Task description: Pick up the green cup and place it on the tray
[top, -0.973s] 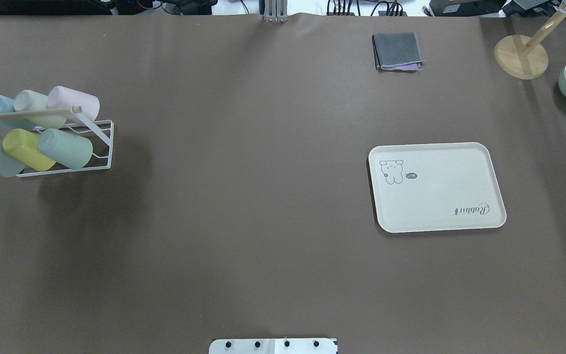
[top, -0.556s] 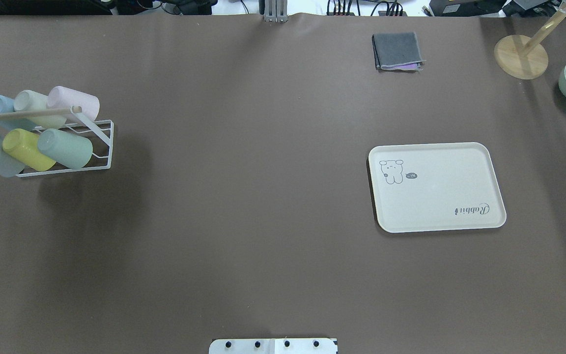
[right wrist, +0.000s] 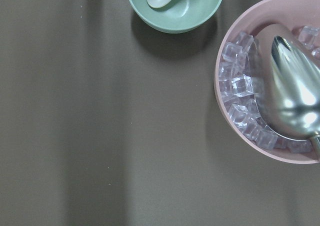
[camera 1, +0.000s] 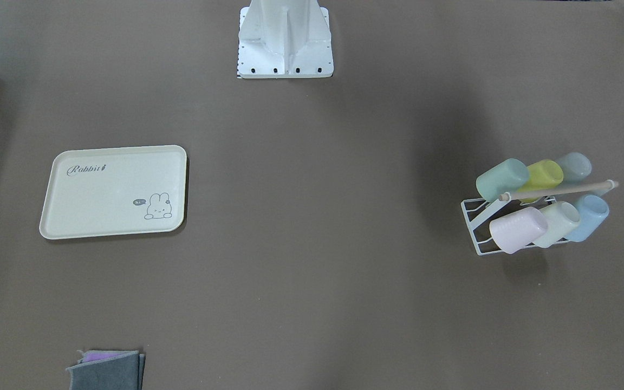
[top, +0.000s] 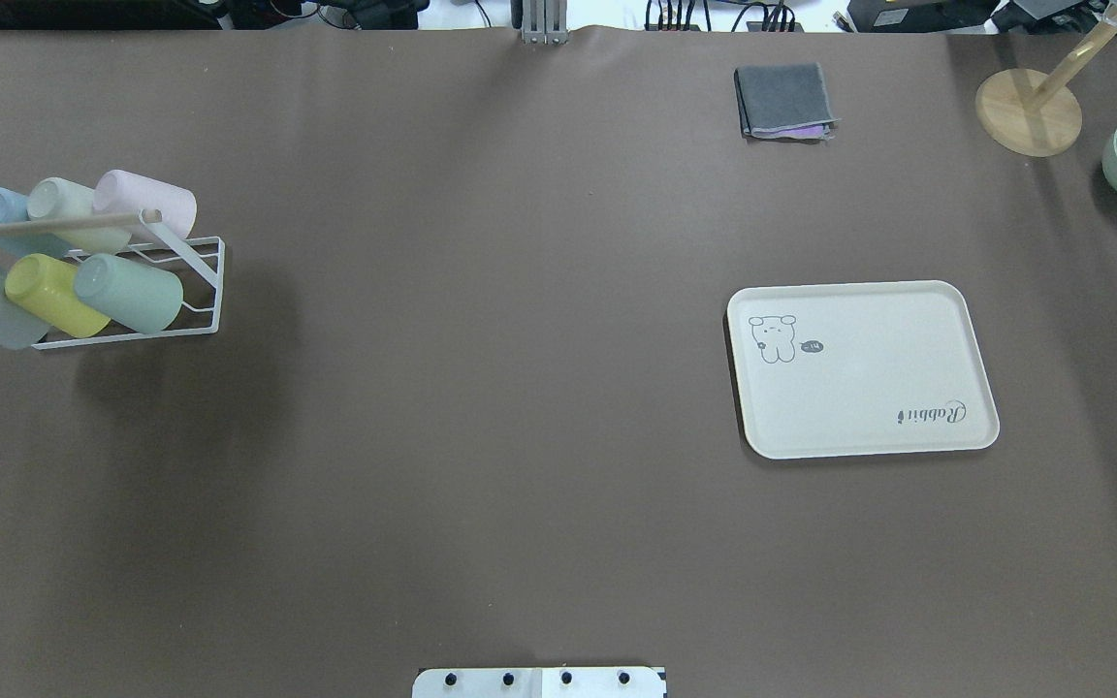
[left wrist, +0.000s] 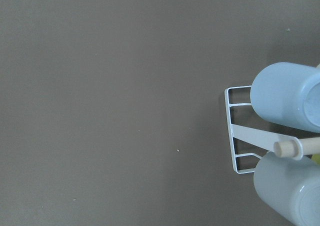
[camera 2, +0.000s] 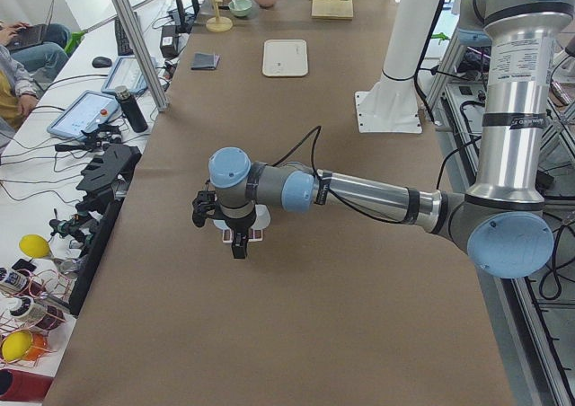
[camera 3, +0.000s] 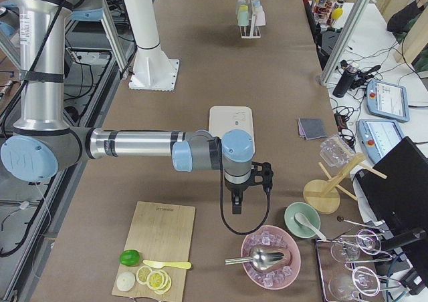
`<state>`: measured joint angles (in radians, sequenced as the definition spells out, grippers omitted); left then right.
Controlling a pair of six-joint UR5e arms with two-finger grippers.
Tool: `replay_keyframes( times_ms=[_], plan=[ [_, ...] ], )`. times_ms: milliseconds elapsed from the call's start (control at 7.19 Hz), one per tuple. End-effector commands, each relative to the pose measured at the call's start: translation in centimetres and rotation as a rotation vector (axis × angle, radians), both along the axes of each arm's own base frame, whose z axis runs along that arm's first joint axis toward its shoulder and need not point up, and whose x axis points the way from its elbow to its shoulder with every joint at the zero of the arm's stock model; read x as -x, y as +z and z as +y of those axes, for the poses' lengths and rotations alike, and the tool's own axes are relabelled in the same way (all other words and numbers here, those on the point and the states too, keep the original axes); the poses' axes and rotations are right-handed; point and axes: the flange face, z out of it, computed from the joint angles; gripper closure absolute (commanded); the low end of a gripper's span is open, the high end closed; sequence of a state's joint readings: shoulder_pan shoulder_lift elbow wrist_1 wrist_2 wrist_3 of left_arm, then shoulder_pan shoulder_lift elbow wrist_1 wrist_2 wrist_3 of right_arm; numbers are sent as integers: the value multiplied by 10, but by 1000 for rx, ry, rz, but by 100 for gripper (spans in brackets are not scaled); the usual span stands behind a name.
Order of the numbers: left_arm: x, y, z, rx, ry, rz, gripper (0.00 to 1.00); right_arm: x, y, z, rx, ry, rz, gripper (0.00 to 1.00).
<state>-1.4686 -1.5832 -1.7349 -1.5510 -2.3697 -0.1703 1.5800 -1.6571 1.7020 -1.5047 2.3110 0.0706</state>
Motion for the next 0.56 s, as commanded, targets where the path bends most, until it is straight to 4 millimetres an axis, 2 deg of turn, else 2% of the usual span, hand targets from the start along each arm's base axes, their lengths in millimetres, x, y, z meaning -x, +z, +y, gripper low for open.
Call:
replay_keyframes(
  times_ms=[0, 139, 278, 417],
  plan=[
    [-1, 8, -3, 9, 7, -24, 2, 0, 0, -1, 6, 6, 2, 0],
    [-3, 3, -7, -14, 12, -63, 2, 0, -2, -2, 2, 6, -3, 0],
    [-14, -10, -10, -38, 32, -63, 2, 0, -2, -1, -1, 4, -4, 0],
    [-31, -36, -19, -83, 59, -58, 2, 0, -5, -1, -10, 2, -4, 0]
  ],
)
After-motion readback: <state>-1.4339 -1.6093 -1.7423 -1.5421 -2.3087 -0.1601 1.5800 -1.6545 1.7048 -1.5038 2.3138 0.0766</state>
